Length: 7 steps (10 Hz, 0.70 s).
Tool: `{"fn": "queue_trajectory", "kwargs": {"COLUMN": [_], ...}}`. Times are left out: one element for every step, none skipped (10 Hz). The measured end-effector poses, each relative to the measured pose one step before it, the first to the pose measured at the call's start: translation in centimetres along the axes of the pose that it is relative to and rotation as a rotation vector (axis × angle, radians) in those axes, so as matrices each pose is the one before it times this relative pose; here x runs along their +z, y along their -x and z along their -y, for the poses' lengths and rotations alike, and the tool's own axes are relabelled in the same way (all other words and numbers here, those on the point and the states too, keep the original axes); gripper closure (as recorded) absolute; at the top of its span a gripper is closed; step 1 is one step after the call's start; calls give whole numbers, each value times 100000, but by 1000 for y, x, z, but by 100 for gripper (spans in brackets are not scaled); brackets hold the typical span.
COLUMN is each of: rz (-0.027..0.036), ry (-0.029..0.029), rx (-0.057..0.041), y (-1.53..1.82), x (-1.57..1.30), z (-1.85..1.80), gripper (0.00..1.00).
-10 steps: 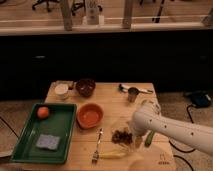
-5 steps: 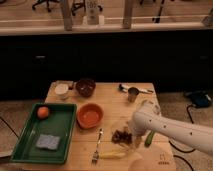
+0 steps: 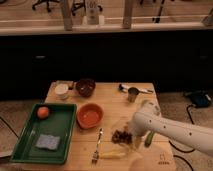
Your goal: Place grapes in red bowl
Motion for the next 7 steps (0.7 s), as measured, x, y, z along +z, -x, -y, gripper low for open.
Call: {"fn": "queue_trajectory", "kwargs": {"rz": [64, 88, 165, 344, 235, 34, -304], "ry": [13, 56, 5, 117, -102, -99, -235], "rx": [237, 177, 165, 507, 480, 292, 145], "y": [-121, -70, -52, -100, -180, -181, -140], "x": [86, 90, 115, -18, -30, 5, -66], "z": [-67, -64, -31, -108, -96, -88, -39], "gripper": [22, 27, 37, 49, 59, 67, 79]}}
